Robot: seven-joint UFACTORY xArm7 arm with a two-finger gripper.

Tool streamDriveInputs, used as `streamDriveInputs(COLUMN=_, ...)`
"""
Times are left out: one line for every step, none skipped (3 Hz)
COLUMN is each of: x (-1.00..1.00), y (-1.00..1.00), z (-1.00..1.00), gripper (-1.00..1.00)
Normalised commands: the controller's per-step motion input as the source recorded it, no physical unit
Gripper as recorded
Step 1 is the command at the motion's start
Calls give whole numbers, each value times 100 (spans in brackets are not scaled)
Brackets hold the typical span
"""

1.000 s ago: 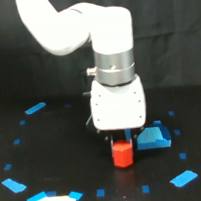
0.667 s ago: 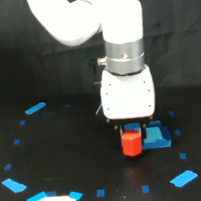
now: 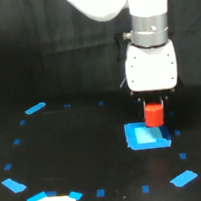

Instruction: Pick up the red object from the table

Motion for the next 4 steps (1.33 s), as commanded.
streamDriveInputs(x=7, y=59, z=100, gripper=-100)
streamDriveInputs(x=5, y=55, z=100, gripper=-71)
streamDriveInputs(x=59, y=46, z=100, gripper=-54)
streamDriveInputs(x=20, y=36, z=100, gripper=-100)
